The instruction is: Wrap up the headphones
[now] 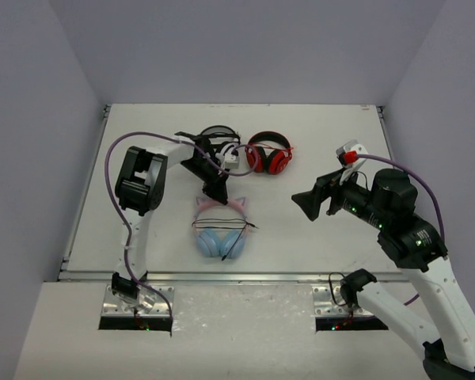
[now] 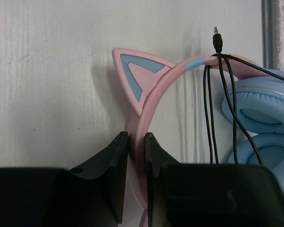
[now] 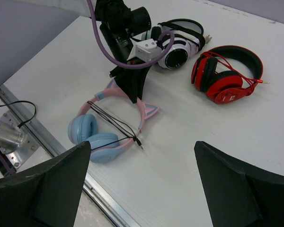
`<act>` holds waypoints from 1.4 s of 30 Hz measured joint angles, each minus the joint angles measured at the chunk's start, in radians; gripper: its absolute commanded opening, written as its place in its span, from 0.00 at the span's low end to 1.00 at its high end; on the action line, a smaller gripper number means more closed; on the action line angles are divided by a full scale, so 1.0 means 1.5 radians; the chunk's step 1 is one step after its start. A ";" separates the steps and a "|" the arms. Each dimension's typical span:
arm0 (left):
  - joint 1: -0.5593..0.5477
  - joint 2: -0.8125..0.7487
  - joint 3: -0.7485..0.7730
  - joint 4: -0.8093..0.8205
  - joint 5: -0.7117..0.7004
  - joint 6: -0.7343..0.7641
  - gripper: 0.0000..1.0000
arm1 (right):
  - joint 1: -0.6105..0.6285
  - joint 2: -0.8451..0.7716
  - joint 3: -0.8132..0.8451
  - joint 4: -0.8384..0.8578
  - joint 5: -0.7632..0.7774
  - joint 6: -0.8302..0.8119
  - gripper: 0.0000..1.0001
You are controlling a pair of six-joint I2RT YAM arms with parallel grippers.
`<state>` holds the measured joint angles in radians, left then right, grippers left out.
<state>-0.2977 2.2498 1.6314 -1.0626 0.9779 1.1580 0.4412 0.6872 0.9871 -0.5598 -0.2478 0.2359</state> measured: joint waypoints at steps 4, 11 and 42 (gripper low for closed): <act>0.003 0.000 0.004 0.003 -0.002 -0.020 0.26 | 0.000 0.001 -0.008 0.001 -0.004 0.000 0.90; 0.004 0.000 0.004 0.023 -0.004 -0.077 0.36 | 0.000 0.001 -0.010 0.004 -0.010 0.000 0.90; 0.049 -0.788 -0.382 0.426 -0.475 -0.788 1.00 | 0.001 0.024 -0.022 -0.075 0.231 0.034 0.99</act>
<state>-0.2249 1.0679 1.0588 -0.4236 0.2657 -0.0235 0.4423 0.7238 0.9539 -0.6727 0.0982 0.2863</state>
